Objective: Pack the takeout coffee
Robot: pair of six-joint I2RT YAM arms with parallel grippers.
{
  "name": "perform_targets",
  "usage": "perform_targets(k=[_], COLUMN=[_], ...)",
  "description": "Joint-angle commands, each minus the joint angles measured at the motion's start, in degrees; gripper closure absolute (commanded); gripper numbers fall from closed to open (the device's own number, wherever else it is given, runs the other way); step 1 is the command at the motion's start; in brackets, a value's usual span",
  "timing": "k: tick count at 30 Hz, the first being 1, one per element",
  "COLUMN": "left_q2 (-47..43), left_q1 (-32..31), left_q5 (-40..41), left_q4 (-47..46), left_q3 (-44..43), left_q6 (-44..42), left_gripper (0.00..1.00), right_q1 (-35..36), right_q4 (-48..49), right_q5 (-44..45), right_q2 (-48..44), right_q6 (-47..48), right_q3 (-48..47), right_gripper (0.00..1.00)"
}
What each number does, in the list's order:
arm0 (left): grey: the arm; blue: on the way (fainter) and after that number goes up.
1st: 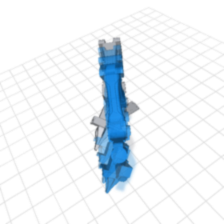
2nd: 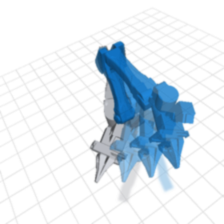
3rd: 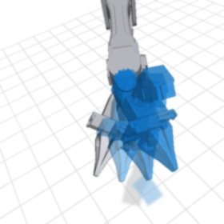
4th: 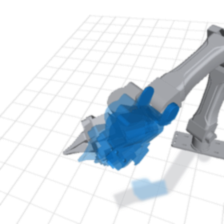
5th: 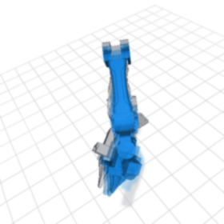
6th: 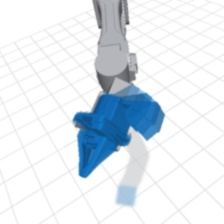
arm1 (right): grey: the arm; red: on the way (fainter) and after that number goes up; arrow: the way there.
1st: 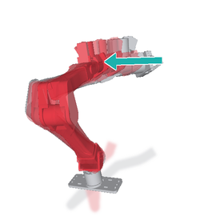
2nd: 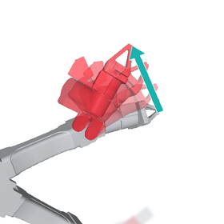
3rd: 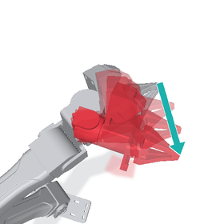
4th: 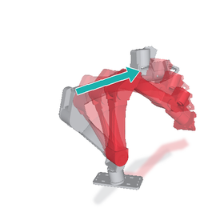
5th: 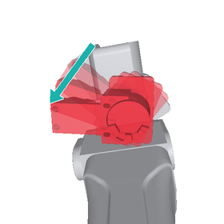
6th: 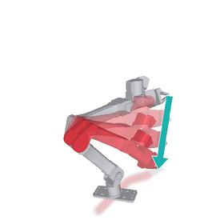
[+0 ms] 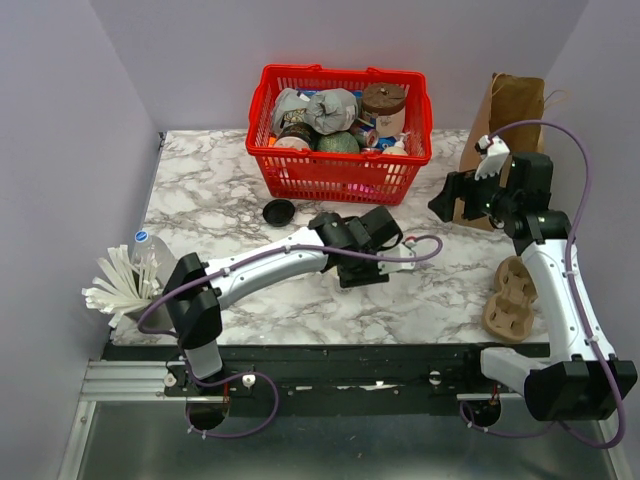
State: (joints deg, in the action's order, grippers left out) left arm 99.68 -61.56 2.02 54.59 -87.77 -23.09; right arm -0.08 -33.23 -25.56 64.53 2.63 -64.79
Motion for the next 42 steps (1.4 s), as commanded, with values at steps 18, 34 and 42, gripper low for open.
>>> perform_targets(k=[18, 34, 42], left_q2=[-3.09, 8.95, 14.22], left_q1=[32.45, 33.70, 33.70], left_q5=[-6.16, 0.70, 2.90], left_q4=[1.05, -12.83, -13.81], left_q3=[-12.00, -2.41, -4.25], left_q6=[4.55, 2.00, 1.47], left_gripper=[0.35, 0.44, 0.44], right_q1=[-0.10, -0.10, -0.10], right_q4=[1.68, -3.33, -4.03], right_q5=[-6.43, -6.96, -7.49], right_q2=[1.39, 6.31, 5.34], right_q6=[6.94, 8.79, 8.53], right_q3=[-8.51, -15.27, -14.31], right_gripper=[0.00, 0.00, 0.00])
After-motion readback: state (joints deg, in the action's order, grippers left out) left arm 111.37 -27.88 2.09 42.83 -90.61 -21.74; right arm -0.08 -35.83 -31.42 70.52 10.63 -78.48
